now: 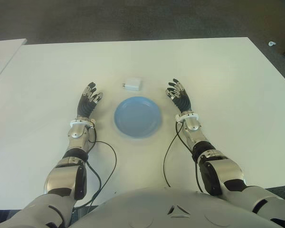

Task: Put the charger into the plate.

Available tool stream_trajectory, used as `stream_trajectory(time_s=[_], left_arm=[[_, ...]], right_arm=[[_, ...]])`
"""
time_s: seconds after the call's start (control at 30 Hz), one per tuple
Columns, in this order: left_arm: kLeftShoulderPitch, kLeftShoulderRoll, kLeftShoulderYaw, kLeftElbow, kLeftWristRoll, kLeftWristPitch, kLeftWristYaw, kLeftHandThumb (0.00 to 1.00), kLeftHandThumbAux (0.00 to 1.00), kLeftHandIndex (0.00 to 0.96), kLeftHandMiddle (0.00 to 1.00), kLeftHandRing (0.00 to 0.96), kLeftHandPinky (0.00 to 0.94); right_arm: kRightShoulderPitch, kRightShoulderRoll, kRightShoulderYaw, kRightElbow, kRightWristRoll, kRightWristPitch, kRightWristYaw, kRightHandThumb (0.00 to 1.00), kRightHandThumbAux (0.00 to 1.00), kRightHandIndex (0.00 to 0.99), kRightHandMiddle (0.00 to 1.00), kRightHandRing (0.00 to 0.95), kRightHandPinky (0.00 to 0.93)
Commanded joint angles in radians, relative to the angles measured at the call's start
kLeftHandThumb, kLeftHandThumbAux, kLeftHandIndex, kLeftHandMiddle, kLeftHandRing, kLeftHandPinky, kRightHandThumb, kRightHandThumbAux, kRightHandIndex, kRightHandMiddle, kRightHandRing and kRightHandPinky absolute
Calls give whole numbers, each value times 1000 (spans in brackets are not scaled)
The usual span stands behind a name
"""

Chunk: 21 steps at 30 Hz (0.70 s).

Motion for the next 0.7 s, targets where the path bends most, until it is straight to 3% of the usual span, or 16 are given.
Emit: stream_trajectory(time_s=[0.03, 0.17, 0.27, 0.4, 0.7], left_arm=[[32, -18, -2, 48, 13, 55, 13, 82, 641, 5, 48, 49, 84], [-31, 21, -16, 62, 34, 171, 43, 95, 629, 25, 83, 87, 128], [-101, 61, -39, 42, 58, 283, 48, 112, 616, 66, 162, 169, 214], [-157, 101, -89, -21, 107, 393, 24, 137, 597, 188, 284, 292, 341], [-233, 149, -202, -133, 245, 551, 57, 277, 559, 365, 425, 423, 451]], right_arm=[[96, 8, 10, 63, -14, 88, -2, 113, 630, 0, 197, 226, 202], [96, 8, 12, 63, -16, 87, -5, 109, 626, 0, 197, 226, 206], [96, 8, 15, 62, -18, 86, -8, 108, 627, 0, 196, 227, 213], [97, 9, 17, 59, -19, 88, -9, 110, 633, 0, 197, 228, 210], [102, 6, 27, 59, -23, 84, -10, 98, 628, 0, 187, 213, 176]])
